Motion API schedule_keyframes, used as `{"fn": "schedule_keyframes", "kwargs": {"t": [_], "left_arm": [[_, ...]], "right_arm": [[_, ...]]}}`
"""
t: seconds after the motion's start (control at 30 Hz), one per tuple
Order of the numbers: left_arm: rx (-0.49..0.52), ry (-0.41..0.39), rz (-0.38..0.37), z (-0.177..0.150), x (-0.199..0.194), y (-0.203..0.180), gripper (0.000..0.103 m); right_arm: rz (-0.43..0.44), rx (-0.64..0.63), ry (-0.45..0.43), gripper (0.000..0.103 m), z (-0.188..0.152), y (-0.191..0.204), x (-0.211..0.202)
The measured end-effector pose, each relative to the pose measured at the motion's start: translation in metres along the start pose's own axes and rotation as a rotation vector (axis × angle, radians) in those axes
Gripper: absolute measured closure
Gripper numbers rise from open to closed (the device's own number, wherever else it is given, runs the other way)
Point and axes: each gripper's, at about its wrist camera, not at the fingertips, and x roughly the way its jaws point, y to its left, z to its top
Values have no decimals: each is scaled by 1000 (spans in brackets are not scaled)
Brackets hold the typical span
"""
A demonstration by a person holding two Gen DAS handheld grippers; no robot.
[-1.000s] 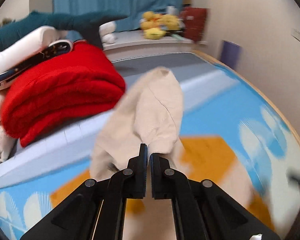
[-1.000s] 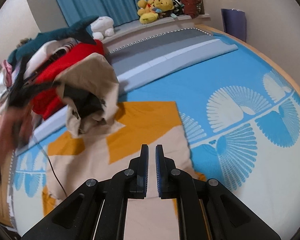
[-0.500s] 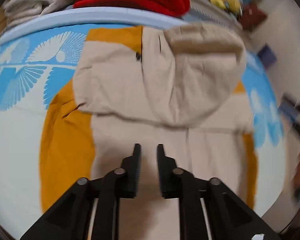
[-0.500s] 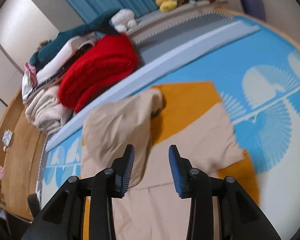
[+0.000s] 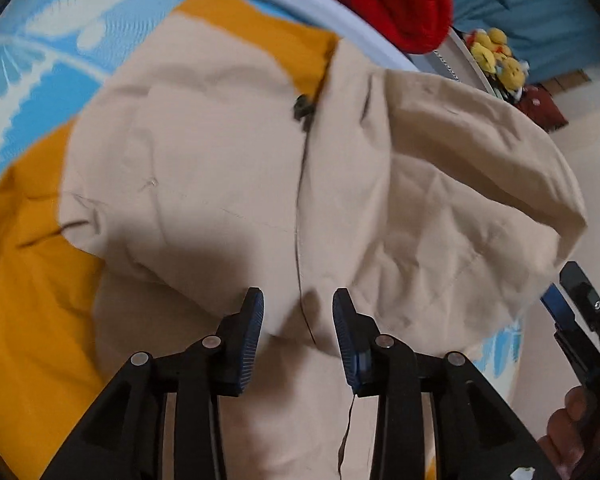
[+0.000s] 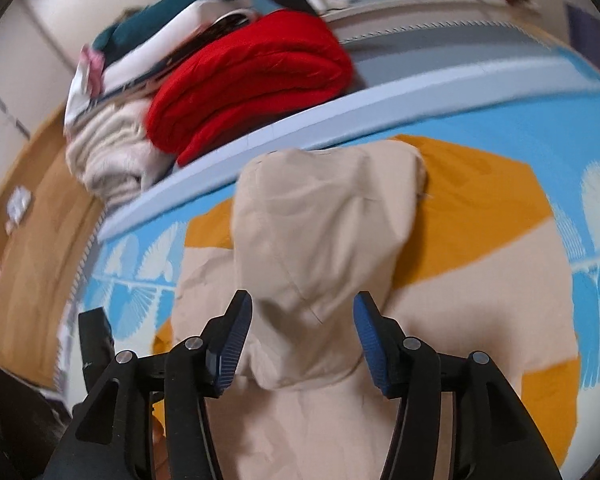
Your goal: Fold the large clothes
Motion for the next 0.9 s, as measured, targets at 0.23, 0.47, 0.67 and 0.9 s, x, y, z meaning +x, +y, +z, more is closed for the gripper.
{"fn": "schedule_keyframes", "kwargs": {"t": [0.23,0.47,0.67,0.9], "left_arm": [[47,16,-18,7,17,-4,103],[173,-187,29,12,-55,-46,103],[341,-35,-7,-14,2,-82,90],[351,69,200,-17,26,-66,98]], "right_arm": [[30,71,-106,99,0,-15,-5],[75,484,-8,100,-40,-95,17],[-93,512,273,100,-82,-111,81],[-168,362,106,81,-53,-74,32]]}}
